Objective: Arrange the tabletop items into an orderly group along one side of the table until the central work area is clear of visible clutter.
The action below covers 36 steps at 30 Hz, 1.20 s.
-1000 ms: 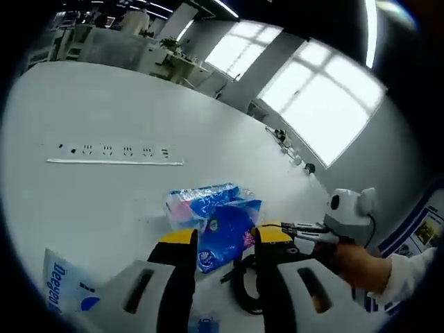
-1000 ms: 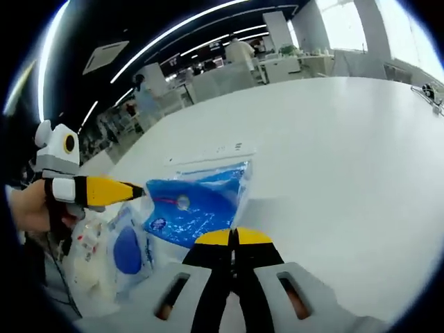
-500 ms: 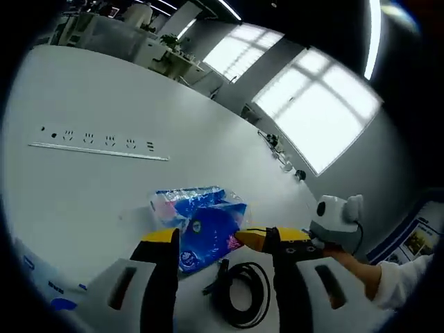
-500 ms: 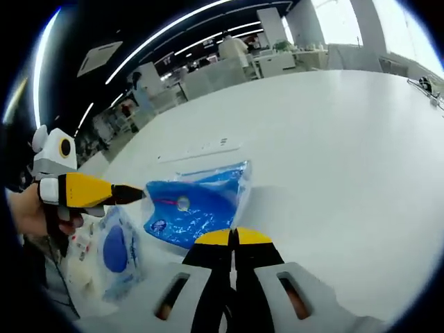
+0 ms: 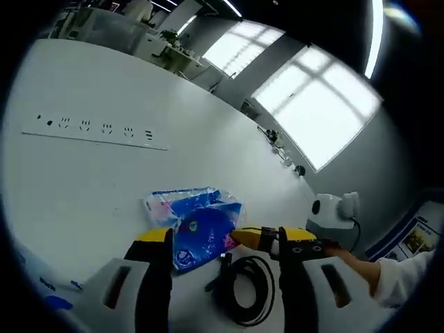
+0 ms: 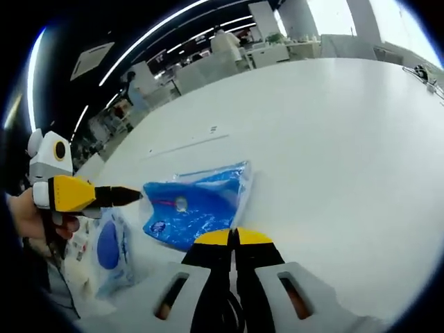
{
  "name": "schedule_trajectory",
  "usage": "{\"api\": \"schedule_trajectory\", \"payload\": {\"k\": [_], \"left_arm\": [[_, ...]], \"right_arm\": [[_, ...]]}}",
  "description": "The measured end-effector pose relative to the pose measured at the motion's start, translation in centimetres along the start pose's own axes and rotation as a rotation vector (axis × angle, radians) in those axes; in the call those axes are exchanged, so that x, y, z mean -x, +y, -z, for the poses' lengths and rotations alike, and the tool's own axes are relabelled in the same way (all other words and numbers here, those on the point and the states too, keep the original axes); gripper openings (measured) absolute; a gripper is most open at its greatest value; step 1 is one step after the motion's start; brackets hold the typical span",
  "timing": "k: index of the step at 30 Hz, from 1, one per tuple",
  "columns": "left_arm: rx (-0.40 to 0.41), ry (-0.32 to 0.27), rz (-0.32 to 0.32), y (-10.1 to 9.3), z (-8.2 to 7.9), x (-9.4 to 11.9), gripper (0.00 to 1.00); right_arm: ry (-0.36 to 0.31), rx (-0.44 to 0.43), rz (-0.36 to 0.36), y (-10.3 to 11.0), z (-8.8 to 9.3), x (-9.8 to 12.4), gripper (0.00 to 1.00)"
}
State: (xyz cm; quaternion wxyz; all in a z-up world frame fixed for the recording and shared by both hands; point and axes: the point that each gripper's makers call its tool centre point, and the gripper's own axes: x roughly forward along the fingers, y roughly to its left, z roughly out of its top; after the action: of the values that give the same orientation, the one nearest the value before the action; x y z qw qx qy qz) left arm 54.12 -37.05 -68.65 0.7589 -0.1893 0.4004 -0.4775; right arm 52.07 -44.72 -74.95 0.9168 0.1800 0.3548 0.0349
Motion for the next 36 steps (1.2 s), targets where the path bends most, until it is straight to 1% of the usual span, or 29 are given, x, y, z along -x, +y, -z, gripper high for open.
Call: {"api": "schedule_trajectory", "payload": {"k": [5, 8, 10, 13, 18, 21, 23, 24, 28, 30, 32, 33, 34, 35, 36], "left_arm": [[0.02, 0.002, 0.0, 0.4, 0.2, -0.2, 0.64], [0.024, -0.003, 0.0, 0.3, 0.3, 0.0, 0.64], [0.021, -0.004, 0.001, 0.1, 0.4, 0.2, 0.63], [0.018, -0.004, 0.006, 0.1, 0.4, 0.9, 0.63], [0.02, -0.022, -0.001, 0.4, 0.0, 2.4, 0.63], [0.01, -0.026, -0.004, 0.4, -0.2, 3.1, 0.63], [-0.006, -0.029, -0.006, 0.3, -0.5, 3.6, 0.63], [-0.011, -0.031, -0.007, 0.2, -0.6, 3.8, 0.63], [-0.044, -0.046, 0.005, -0.5, -1.2, 4.7, 0.66], [-0.088, -0.046, 0.003, -0.7, -1.4, 5.2, 0.7], [-0.12, -0.05, -0.011, -0.8, -1.6, 5.8, 0.77], [-0.132, -0.053, -0.022, -0.8, -1.8, 6.0, 0.83], [-0.146, -0.061, -0.036, -0.8, -2.0, 6.4, 0.87], [-0.152, -0.064, -0.042, -0.9, -2.0, 6.7, 0.91], [-0.164, -0.065, -0.047, -1.0, -2.1, 7.0, 0.95]], "right_arm": [[-0.001, -0.018, 0.006, -0.2, 0.4, 0.0, 0.0], [-0.003, 0.014, 0.004, -0.3, 0.4, -0.1, 0.01], [0.001, 0.019, 0.001, -0.3, 0.5, -0.1, 0.02], [0.002, 0.047, 0.002, -0.4, 0.4, -0.3, 0.02], [0.005, 0.07, 0.002, -0.3, 0.2, -0.6, 0.02], [0.013, 0.096, -0.003, -0.1, 0.3, -0.6, 0.04], [0.013, 0.107, 0.004, -0.1, 0.3, -0.5, 0.07], [0.01, 0.114, 0.005, 0.0, 0.2, -0.4, 0.1], [-0.017, 0.144, 0.021, 0.2, -0.3, 0.4, 0.27], [-0.032, 0.14, 0.018, 0.6, -0.5, 0.9, 0.32], [-0.04, 0.132, 0.019, 1.0, -0.7, 1.4, 0.43], [-0.038, 0.122, 0.026, 1.0, -0.7, 1.5, 0.51], [-0.035, 0.111, 0.03, 1.1, -0.6, 1.7, 0.63], [-0.036, 0.111, 0.038, 1.2, -0.7, 1.9, 0.7], [-0.045, 0.122, 0.041, 1.5, -0.8, 2.3, 0.73]]}}
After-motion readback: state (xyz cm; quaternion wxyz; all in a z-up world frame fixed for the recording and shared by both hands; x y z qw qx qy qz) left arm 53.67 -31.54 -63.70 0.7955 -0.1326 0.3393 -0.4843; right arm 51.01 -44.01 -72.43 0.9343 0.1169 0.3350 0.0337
